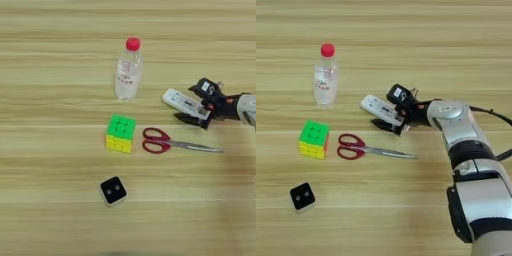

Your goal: Move the objects on the table

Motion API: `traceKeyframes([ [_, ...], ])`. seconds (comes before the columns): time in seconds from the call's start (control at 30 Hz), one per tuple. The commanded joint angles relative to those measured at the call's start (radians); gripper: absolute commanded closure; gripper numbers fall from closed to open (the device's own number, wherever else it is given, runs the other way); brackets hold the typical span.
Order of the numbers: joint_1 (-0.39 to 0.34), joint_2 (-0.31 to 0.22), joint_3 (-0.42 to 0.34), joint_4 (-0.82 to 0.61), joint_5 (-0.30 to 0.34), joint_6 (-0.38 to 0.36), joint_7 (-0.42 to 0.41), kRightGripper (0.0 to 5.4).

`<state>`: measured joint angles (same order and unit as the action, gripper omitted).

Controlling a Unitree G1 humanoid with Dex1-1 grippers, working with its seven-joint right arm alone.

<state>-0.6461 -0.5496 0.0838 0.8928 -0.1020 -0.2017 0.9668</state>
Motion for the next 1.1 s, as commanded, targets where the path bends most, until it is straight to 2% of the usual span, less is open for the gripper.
traceKeyframes([
  [0.03, -0.016, -0.048, -0.043, -0.215, 0.068, 0.022, 0.021, 0.04],
  [0.17, 0.05, -0.047, -0.056, -0.401, 0.134, 0.065, 0.083, 0.04],
  [0.27, 0.131, -0.058, -0.05, -0.543, 0.216, 0.074, 0.195, 0.04],
  [0.4, 0.176, -0.068, -0.032, -0.598, 0.232, 0.114, 0.252, 0.04],
  [0.57, 0.211, -0.069, 0.044, -0.598, 0.17, 0.139, 0.293, 0.04],
  [0.9, 0.197, -0.023, 0.16, -0.492, -0.009, 0.096, 0.184, 0.04],
  [1.1, 0.187, -0.006, 0.196, -0.448, -0.038, 0.072, 0.161, 0.04],
])
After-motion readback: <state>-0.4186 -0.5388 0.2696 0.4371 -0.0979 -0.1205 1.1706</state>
